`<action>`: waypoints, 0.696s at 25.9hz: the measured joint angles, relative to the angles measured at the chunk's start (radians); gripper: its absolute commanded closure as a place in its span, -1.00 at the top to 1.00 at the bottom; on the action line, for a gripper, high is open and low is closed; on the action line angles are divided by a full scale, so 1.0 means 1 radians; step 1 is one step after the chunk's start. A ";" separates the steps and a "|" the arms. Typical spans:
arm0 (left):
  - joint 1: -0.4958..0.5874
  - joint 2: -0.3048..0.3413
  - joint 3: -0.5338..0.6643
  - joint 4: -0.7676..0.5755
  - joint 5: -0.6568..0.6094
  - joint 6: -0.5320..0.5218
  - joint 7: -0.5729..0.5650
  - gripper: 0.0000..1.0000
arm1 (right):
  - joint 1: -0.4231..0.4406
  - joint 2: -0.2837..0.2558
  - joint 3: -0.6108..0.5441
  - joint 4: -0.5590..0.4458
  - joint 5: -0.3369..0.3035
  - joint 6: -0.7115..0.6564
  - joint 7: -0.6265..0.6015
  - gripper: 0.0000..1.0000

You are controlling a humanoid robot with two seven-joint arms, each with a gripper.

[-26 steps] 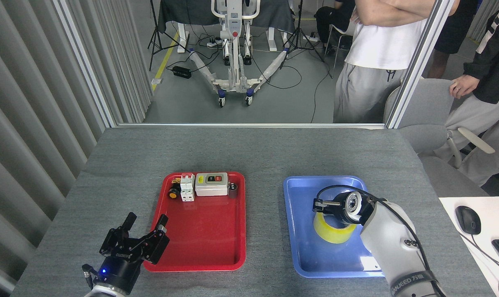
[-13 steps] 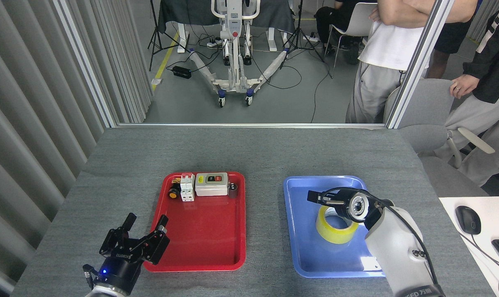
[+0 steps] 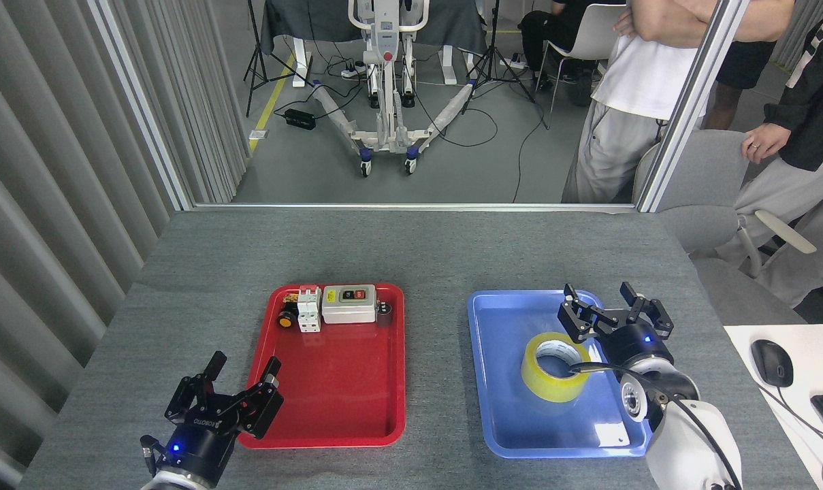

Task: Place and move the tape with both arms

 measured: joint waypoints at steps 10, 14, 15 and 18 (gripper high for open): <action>0.000 0.002 0.000 0.000 -0.001 0.001 0.001 1.00 | 0.213 -0.025 -0.153 -0.273 0.064 -0.043 -0.111 0.98; 0.000 0.002 0.000 0.000 -0.001 0.001 0.001 1.00 | 0.313 -0.026 -0.211 -0.361 0.079 -0.048 -0.113 0.98; 0.001 0.002 0.000 0.000 -0.001 0.001 0.001 1.00 | 0.335 -0.026 -0.220 -0.374 0.081 -0.045 -0.114 0.98; 0.001 0.003 0.000 0.000 -0.001 0.001 0.001 1.00 | 0.382 -0.028 -0.238 -0.398 0.076 -0.029 -0.118 0.98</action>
